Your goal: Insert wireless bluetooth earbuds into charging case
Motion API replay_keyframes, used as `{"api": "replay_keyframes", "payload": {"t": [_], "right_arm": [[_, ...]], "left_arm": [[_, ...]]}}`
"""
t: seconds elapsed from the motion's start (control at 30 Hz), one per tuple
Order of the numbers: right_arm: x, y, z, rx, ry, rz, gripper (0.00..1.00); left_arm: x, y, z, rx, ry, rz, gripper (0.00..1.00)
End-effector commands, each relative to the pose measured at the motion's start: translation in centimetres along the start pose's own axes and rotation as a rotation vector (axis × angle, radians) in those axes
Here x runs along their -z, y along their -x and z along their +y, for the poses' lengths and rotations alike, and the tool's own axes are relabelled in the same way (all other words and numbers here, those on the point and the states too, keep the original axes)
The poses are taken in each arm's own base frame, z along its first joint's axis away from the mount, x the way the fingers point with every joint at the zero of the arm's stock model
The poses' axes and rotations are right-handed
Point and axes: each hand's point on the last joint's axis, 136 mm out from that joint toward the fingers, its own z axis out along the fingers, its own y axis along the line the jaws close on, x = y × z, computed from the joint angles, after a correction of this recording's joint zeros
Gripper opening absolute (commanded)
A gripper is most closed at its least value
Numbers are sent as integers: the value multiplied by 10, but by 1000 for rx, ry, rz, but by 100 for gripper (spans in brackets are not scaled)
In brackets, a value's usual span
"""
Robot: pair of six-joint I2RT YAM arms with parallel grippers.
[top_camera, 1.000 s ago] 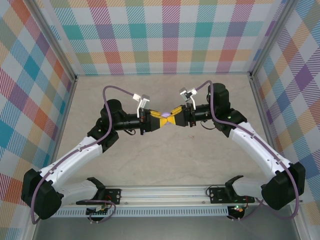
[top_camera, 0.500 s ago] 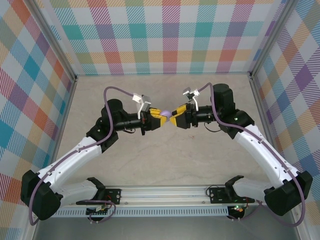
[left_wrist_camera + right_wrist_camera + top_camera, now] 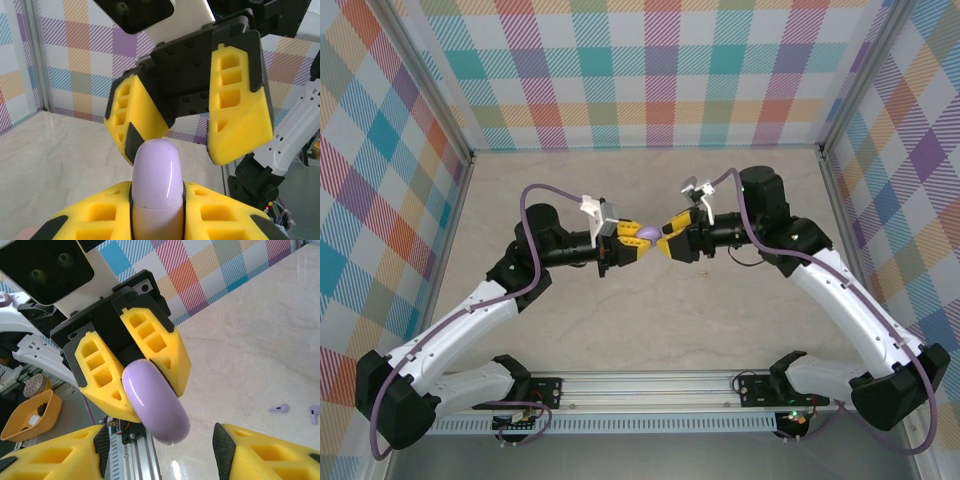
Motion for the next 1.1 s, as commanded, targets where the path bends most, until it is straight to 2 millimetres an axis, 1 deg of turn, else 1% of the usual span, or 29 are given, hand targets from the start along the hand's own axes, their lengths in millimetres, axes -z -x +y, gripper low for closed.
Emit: {"api": "replay_keyframes", "payload": {"t": [0.0, 0.17, 0.33, 0.53, 0.73, 1.07], "right_arm": [[-1, 7, 1, 30, -10, -2, 58], [-4, 7, -1, 29, -18, 3, 58], [-4, 9, -11, 14, -83, 0, 58], [5, 15, -32, 1, -240, -42, 58], [13, 20, -42, -5, -327, -74, 57], [10, 16, -43, -18, -318, -52, 58]], "left_arm": [[-1, 12, -14, -54, -57, -28, 12], [-3, 11, -16, -47, -74, -25, 12], [-5, 9, -19, -40, -96, -18, 12], [-6, 6, -22, -37, -108, -7, 12], [-7, 4, -25, -38, -122, 0, 12], [-7, 7, -28, -34, -138, -6, 12]]}}
